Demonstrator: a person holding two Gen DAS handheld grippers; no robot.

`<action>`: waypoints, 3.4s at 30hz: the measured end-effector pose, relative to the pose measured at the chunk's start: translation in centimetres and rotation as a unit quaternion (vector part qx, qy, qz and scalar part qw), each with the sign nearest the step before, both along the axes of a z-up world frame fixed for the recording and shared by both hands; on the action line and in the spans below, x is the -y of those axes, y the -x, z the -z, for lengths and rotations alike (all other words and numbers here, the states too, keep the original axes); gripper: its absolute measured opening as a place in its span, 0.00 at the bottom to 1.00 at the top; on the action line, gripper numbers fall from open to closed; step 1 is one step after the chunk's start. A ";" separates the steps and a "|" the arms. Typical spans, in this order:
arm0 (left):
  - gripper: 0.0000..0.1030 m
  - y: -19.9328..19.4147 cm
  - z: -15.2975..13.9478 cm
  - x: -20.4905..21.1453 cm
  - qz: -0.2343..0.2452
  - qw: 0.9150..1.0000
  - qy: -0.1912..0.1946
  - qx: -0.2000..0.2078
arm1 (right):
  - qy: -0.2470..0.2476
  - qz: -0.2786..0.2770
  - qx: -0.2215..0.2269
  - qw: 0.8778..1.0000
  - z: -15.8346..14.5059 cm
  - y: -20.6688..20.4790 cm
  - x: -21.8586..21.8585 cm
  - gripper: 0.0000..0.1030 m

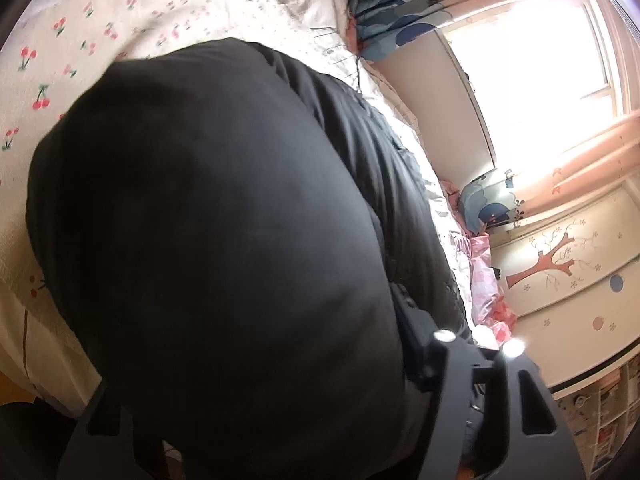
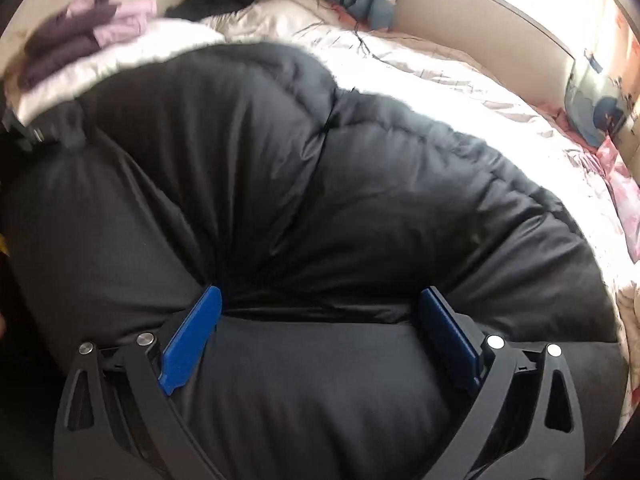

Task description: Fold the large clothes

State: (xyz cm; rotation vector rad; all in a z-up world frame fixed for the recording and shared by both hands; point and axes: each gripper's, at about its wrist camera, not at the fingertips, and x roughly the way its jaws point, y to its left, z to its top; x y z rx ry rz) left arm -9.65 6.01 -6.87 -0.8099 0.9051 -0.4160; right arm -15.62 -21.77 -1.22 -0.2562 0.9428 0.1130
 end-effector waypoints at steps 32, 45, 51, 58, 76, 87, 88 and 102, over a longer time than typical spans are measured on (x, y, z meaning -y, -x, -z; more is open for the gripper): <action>0.32 6.2 -8.3 40.2 0.376 0.788 -0.394 0.287 | -0.260 0.055 0.099 0.959 -19.4 5.2 30.1 0.93; 0.39 7.5 -10.4 37.0 0.471 0.796 -0.295 0.239 | -0.164 0.117 -0.034 0.979 -6.5 -3.3 29.0 0.93; 0.53 0.9 -15.0 30.5 0.384 0.887 -0.139 0.216 | -0.205 0.115 -0.041 0.971 -5.4 -1.8 31.3 0.93; 0.56 -1.7 -9.3 36.3 0.387 0.867 -0.244 0.198 | -0.192 0.143 -0.056 0.969 -6.2 -0.3 33.8 0.93; 0.64 2.0 -4.7 39.8 0.395 0.824 -0.327 0.239 | -0.195 0.220 -0.001 0.956 -5.8 -1.4 36.5 0.93; 0.67 1.7 -4.2 38.5 0.385 0.830 -0.325 0.238 | -0.363 0.248 -0.025 0.898 3.2 -3.6 40.8 0.94; 0.67 1.9 -4.1 38.4 0.387 0.829 -0.325 0.238 | -0.357 0.249 -0.029 0.900 2.5 -3.4 40.9 0.94; 0.70 2.6 -4.0 37.6 0.386 0.824 -0.331 0.251 | -0.303 0.227 0.000 0.926 2.4 4.2 36.6 0.94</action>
